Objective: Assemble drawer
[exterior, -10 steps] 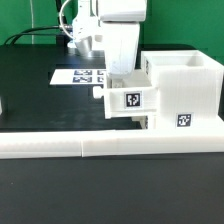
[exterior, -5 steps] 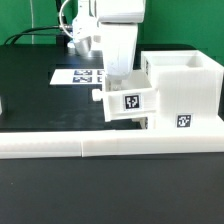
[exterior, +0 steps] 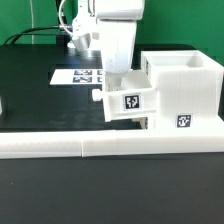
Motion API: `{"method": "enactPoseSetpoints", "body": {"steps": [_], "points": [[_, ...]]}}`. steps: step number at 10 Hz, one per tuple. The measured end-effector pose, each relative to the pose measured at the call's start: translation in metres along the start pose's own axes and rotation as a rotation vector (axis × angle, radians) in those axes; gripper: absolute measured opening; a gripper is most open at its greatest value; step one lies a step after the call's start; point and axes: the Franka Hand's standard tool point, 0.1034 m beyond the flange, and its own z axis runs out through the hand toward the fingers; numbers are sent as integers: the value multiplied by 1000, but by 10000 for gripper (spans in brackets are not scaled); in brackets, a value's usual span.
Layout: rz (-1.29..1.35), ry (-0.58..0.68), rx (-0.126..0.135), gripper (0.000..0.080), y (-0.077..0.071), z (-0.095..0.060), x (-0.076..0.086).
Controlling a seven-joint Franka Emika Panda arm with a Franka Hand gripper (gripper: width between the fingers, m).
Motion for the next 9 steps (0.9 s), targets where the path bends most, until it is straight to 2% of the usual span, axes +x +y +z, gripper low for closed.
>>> {"method": "enactPoseSetpoints", "body": {"steps": [1, 3, 4, 5, 7, 8, 9], "points": [[2, -7, 9, 645, -1, -8, -2], [3, -26, 23, 649, 0, -36, -15], [-10, -33, 23, 649, 1, -46, -28], [-50, -33, 22, 649, 1, -49, -42], [-30, -29, 27, 649, 0, -46, -40], [-59, 24, 29, 649, 0, -44, -48], [-78, 63, 33, 649, -3, -30, -58]]}}
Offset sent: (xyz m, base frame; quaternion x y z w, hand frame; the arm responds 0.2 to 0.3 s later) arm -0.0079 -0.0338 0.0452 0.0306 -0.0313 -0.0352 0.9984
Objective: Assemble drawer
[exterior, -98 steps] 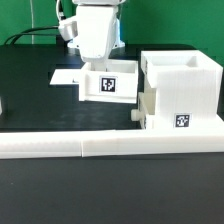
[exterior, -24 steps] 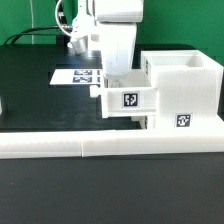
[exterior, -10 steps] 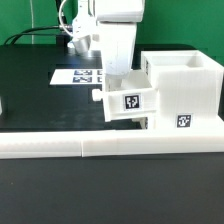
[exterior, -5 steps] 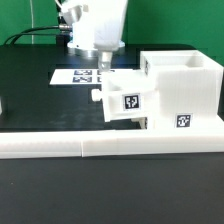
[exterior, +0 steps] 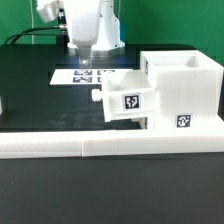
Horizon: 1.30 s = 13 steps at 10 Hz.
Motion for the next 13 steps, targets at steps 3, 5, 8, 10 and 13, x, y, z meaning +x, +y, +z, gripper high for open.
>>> {"method": "enactPoseSetpoints", "body": {"steps": [3, 5, 8, 10, 13], "points": [[-20, 109, 25, 649, -3, 24, -9], [-11, 178, 43, 649, -10, 36, -13], [-7, 178, 44, 649, -7, 38, -5], [24, 178, 46, 649, -3, 37, 1], [78, 170, 48, 649, 3, 34, 18]]}}
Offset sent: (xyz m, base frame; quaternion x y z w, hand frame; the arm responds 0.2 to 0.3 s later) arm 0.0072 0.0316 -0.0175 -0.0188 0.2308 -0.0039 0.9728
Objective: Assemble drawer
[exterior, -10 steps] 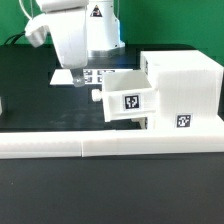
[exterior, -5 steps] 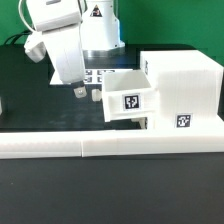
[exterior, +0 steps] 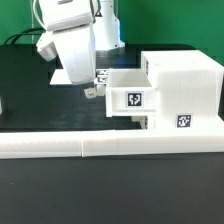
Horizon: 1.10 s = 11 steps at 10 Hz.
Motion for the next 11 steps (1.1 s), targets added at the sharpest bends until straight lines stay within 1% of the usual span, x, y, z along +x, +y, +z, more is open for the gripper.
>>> {"method": "enactPoseSetpoints", "body": {"steps": [1, 3, 7, 9, 10, 11], "points": [[29, 1, 0, 649, 1, 1, 6], [72, -5, 5, 649, 0, 3, 10], [87, -6, 9, 649, -2, 5, 5], [-50, -4, 1, 649, 5, 3, -4], [-107, -21, 9, 649, 12, 1, -4], [-118, -37, 5, 649, 16, 0, -3]]}}
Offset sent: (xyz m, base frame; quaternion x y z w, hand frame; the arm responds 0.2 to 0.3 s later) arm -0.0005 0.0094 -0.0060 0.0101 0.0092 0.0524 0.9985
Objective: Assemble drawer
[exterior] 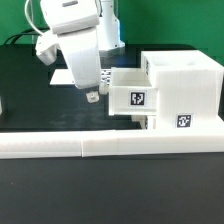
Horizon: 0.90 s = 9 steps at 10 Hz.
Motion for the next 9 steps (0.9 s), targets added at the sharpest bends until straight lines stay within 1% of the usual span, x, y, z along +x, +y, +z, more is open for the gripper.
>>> {"method": "enactPoseSetpoints", "body": {"steps": [4, 6, 8, 9], "points": [[1, -1, 2, 649, -2, 1, -2], [-44, -3, -10, 649, 4, -3, 1], [-25, 4, -18, 649, 11, -5, 15], [26, 5, -22, 649, 13, -4, 22]]}}
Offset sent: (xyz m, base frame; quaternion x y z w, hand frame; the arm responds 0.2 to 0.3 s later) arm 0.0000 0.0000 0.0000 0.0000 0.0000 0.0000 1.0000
